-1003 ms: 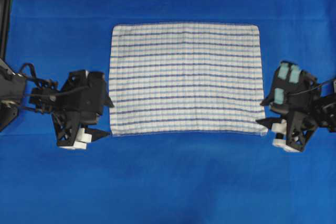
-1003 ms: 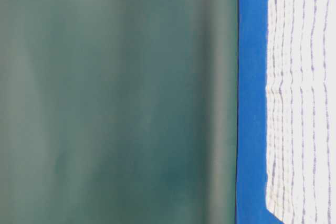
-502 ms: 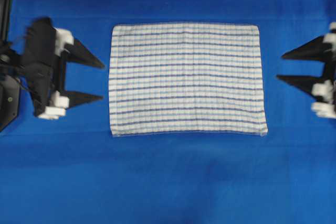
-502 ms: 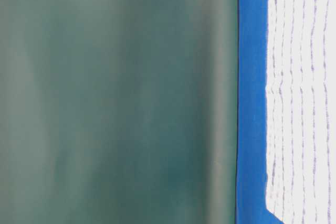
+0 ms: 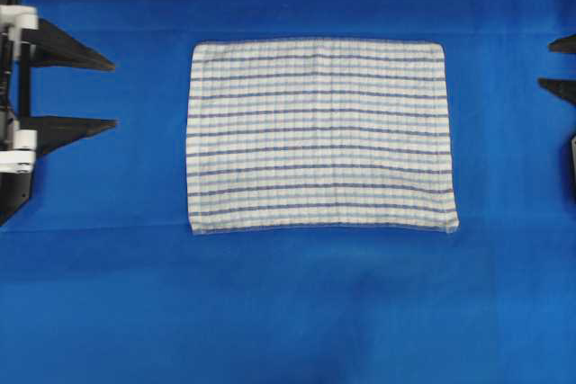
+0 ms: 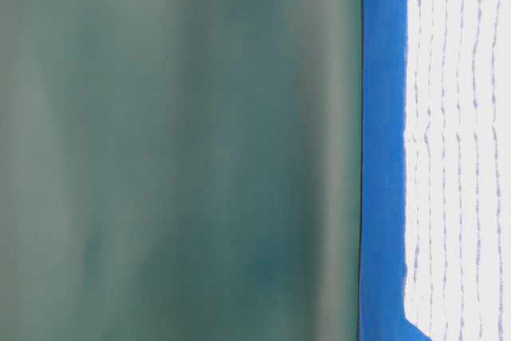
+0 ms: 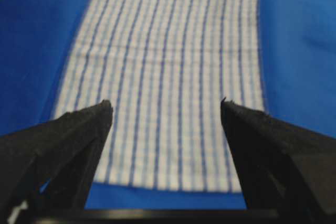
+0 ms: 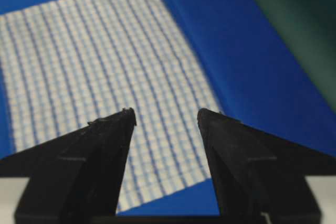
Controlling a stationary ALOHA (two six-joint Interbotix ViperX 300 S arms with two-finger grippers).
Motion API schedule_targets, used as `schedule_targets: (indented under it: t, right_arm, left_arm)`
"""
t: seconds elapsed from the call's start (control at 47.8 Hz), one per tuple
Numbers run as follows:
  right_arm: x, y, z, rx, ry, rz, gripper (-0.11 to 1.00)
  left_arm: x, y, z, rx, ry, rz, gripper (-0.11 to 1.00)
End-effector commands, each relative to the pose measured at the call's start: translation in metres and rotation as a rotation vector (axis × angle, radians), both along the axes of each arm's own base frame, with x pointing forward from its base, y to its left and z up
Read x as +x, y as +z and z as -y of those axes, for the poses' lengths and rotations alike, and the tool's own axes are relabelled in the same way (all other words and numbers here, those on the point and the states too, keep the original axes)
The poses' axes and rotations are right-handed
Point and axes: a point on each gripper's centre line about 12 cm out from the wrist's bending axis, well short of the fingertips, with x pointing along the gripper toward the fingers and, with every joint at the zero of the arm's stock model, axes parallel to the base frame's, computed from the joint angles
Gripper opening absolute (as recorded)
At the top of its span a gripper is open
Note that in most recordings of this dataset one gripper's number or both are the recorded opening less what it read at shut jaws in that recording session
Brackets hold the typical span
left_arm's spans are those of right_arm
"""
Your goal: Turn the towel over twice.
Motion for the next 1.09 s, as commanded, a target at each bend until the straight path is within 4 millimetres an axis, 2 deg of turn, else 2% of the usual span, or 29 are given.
schedule_targets:
  t: [0.0, 0.272, 0.585, 1.066]
  right_arm:
    - [-0.006, -0.001, 0.003, -0.004, -0.004, 0.026, 0.58]
    - [-0.019, -0.028, 0.006, 0.01, -0.002, 0.033, 0.53]
    - [-0.016, -0.062, 0.002, 0.06, 0.013, 0.042, 0.49]
    - [-0.019, -0.063, 0.011, 0.047, -0.061, 0.049, 0.49]
  left_arm:
    - [-0.011, -0.002, -0.001, 0.002, 0.016, 0.029, 0.79]
    - [-0.039, -0.032, 0.001, -0.001, 0.027, 0.067, 0.79]
    - [-0.044, -0.057, 0.002, -0.039, 0.035, 0.033, 0.78]
    - [-0.046, -0.057, 0.002, -0.041, 0.036, 0.038, 0.79]
